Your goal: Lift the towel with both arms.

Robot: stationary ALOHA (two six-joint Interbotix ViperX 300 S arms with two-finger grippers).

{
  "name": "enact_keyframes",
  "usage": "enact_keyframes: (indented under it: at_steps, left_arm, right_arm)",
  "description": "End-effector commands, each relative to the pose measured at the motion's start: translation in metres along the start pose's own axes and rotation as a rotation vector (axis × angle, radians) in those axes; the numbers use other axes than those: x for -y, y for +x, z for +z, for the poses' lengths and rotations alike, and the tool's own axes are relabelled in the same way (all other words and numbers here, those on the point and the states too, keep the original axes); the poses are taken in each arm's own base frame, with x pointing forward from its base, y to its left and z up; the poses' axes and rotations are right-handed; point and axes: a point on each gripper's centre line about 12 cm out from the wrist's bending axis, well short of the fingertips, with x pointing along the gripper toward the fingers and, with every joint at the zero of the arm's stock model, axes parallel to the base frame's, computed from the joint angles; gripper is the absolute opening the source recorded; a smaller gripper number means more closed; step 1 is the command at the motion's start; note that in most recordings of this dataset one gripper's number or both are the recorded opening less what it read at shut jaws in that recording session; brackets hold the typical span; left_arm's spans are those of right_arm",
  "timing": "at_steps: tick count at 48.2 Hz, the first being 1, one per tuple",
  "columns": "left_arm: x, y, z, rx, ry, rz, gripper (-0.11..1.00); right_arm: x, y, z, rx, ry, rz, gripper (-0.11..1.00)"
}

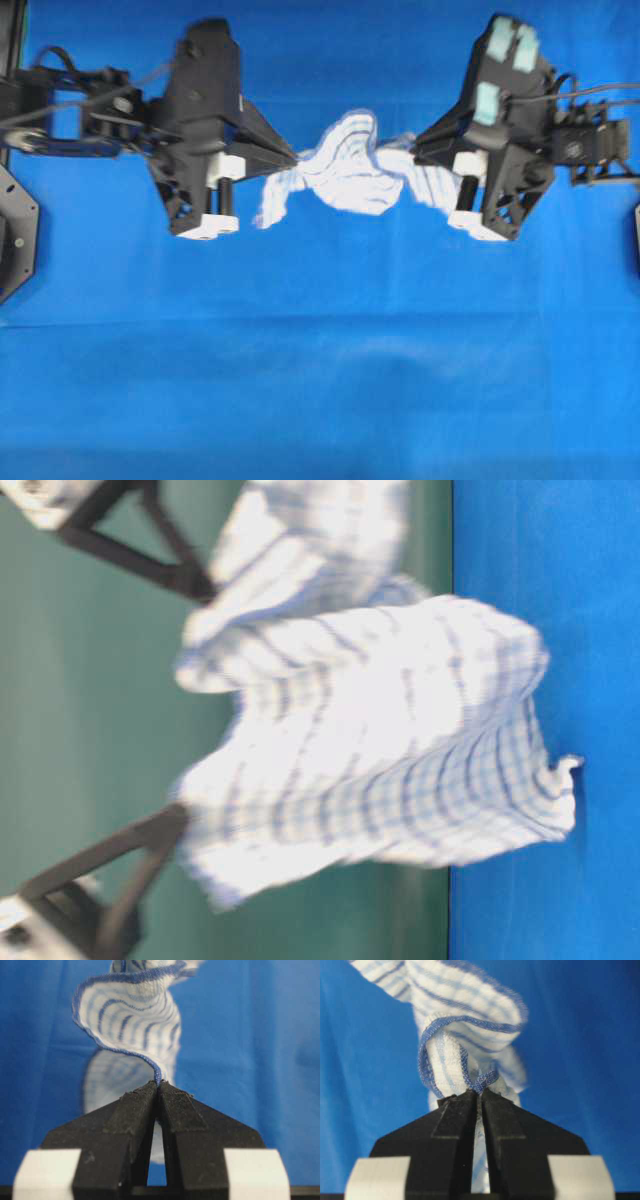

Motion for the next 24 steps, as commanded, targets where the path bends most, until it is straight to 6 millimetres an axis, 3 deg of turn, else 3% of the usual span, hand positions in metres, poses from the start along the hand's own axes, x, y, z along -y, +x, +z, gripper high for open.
enact_keyframes:
  at_steps: [1,24]
  left_arm:
    - [-0.001,-0.02,0.024,0.051,0.0,0.003,0.01]
    - [-0.004,-0.084,0.095,0.136,0.015,0.009,0.01]
  right_arm:
    - [0.003,-0.024,0.023,0.06,-0.012,-0.003,0.07]
    - [0.017,-0.095,0.086,0.159,-0.047,-0.048,0.07]
